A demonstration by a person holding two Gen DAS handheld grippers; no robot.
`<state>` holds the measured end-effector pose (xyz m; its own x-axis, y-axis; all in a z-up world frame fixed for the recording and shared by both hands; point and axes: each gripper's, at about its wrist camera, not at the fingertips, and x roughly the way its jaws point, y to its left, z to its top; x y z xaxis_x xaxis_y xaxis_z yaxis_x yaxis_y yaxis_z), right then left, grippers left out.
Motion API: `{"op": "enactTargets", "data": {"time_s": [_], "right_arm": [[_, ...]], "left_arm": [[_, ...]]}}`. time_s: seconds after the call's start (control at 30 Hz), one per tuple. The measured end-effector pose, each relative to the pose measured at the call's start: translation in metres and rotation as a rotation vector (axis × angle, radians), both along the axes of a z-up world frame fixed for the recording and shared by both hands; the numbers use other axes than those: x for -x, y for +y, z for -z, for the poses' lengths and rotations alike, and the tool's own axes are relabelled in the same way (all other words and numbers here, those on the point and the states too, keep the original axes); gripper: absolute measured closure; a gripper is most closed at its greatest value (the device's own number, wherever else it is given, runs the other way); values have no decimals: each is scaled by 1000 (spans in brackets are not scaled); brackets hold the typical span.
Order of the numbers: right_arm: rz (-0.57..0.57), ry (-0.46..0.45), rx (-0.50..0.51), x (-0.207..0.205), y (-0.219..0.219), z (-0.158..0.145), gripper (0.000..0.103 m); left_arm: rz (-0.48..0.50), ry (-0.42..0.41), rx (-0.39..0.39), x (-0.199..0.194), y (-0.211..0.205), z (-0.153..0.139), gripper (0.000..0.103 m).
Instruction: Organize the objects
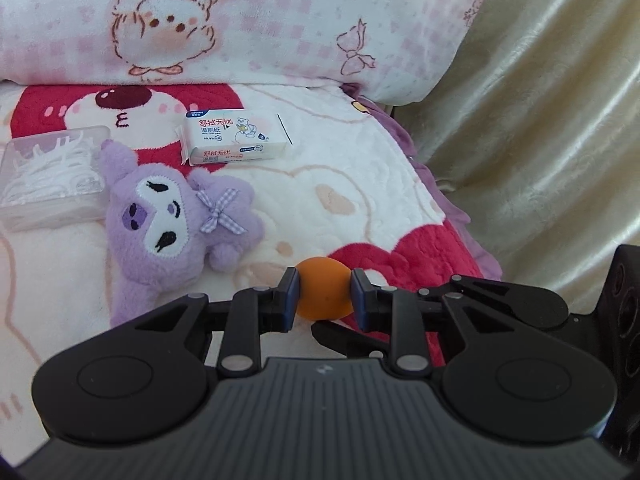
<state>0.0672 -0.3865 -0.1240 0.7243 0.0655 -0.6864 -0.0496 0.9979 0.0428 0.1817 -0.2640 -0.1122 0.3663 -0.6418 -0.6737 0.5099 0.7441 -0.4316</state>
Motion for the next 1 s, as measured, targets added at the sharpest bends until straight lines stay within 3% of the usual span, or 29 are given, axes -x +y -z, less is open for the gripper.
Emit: {"op": "enactTargets", "data": {"time_s": [0.23,0.43,0.77,1.0], "right_arm": [[-61,2,32,13,23,-12,62],[-88,-2,36,18,41,-28,62],[-143,-22,51,33,73,-48,53],[-165,-44,50,44,91,-62,51]], "left_arm": [[14,38,-4,13,20,-10,77],[10,19,-9,24,38,-26,77],[9,77,22,42,75,-44,77],[-2,68,35,59,96,-59,77]]}}
